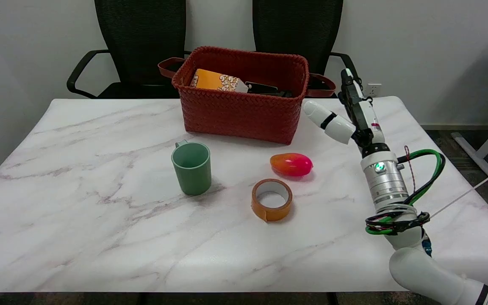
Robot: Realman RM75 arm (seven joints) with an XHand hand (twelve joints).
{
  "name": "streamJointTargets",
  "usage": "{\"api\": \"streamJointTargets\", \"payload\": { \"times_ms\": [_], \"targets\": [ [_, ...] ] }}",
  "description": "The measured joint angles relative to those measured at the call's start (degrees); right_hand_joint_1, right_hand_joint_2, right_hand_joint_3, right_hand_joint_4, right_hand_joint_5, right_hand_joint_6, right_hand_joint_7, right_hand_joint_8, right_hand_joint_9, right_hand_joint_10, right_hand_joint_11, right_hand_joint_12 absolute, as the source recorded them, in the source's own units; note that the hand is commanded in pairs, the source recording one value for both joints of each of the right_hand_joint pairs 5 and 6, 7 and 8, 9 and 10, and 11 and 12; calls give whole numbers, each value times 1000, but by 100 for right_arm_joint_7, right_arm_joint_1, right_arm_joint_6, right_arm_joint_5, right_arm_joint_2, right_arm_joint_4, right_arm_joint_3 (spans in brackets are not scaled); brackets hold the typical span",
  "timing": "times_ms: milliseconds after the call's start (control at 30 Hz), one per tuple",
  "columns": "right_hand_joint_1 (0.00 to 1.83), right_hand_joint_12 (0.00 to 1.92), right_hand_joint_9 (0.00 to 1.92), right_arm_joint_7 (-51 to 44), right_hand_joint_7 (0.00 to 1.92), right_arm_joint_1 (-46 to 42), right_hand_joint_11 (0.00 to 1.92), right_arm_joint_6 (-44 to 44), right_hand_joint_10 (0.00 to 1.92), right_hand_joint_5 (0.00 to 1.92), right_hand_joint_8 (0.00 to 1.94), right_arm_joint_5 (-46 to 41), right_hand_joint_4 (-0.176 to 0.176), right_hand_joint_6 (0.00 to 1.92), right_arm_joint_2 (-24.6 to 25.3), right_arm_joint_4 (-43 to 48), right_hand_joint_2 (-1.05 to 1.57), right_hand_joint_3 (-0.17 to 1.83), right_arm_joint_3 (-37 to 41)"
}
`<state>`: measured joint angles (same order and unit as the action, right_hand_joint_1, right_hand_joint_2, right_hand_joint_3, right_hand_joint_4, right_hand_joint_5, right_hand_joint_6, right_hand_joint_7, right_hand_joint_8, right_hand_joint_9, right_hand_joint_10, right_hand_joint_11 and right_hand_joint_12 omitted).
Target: Pick up the green mug.
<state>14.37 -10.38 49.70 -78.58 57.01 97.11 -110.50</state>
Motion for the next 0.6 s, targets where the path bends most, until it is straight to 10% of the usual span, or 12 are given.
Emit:
{"api": "streamJointTargets", "payload": {
  "times_ms": [600],
  "targets": [
    [662,130,43,134,0,-48,130,-20,43,0,0,62,0,0,22,-29,705,127,-31]
  ]
}}
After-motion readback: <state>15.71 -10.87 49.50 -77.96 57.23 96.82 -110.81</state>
